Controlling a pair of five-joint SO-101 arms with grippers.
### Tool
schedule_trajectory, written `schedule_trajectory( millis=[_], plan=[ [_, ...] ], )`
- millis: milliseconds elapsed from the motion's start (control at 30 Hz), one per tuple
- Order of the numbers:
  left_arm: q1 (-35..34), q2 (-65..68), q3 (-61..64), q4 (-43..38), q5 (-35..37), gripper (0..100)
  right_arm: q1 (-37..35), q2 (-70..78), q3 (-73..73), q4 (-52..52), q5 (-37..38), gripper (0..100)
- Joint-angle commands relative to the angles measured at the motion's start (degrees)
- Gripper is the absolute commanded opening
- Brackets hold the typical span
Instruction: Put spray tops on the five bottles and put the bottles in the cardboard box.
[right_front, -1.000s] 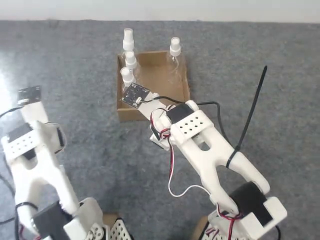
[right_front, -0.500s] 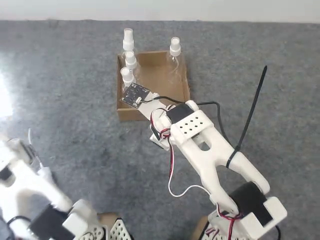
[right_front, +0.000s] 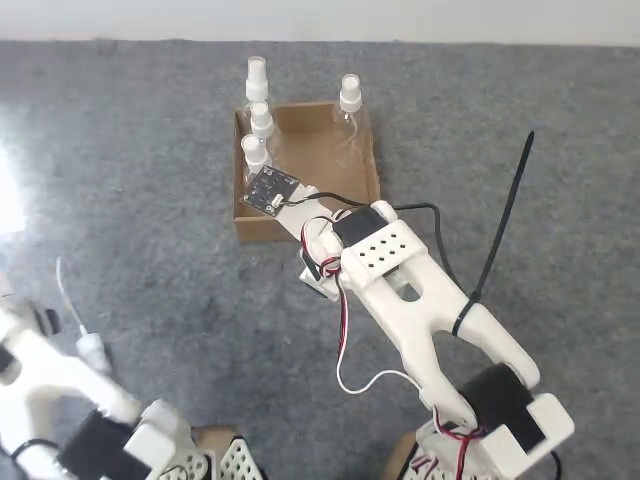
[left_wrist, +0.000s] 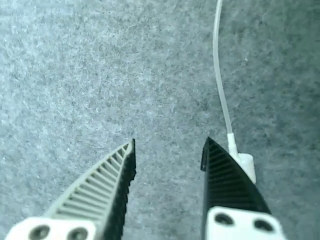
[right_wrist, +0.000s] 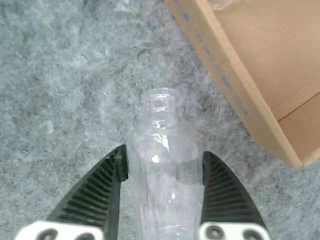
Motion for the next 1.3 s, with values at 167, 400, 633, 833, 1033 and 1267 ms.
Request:
schedule_trajectory(
  millis=[167,400,633,833,1033,1267],
  plan=[
    [-0.1,-0.2,0.6,-0.8,-22.8,20,0.8,-3.1,-0.2,-1.0,-0.2,8.6],
    [-0.3,-0.2,5.0,-0.8,-39.6,20,0.8,-3.1,-0.2,-1.0,-0.2,8.6],
    [0.1,-0.4,8.3,-0.9,-46.0,20,0.8,-3.1,-0.2,-1.0,-0.2,8.6],
    [2.1,-0.7,9.7,-0.7,-45.6,20,0.8,-3.1,-0.2,-1.0,-0.2,8.6],
    [7.0,-0.7,11.1,-0.7,-39.7,20,0.8,-3.1,-0.2,-1.0,-0.2,8.6],
    [13.5,-0.7,10.9,-0.7,-32.8,20,0.8,-3.1,-0.2,-1.0,-0.1,8.6]
  ],
)
